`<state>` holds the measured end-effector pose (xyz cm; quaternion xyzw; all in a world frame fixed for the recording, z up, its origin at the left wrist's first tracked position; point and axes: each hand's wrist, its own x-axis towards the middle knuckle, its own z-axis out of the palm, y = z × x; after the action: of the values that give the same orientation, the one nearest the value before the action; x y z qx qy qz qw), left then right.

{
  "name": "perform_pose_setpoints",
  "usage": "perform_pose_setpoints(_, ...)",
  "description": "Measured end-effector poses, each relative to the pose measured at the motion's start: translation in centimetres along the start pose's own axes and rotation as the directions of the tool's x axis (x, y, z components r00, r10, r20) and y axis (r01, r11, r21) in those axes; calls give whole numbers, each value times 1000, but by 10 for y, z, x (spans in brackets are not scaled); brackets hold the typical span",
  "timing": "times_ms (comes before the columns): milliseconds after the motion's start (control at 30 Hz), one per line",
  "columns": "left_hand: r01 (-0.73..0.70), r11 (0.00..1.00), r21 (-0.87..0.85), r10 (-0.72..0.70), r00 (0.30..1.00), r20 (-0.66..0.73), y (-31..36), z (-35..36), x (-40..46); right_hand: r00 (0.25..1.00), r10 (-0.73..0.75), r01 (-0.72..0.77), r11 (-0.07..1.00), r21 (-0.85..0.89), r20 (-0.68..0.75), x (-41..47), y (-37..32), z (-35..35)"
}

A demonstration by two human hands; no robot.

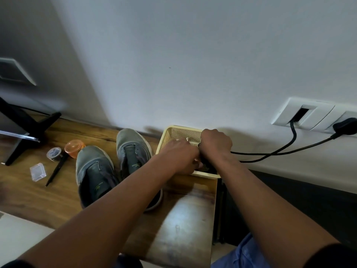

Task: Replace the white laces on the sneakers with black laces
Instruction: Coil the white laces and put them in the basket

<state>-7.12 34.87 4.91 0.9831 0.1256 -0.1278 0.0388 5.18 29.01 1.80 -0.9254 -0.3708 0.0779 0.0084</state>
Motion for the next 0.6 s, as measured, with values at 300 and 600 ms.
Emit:
perform_pose_setpoints(300,-23,1000,1,22,982,188,-2,10,1,1000,-6,7,996,90,-13,5,4,5)
perform_pose_setpoints(600,-19,995,-102,38,982,183,-8,4,-12,987,22,72,831,552,-161,5,11,-68)
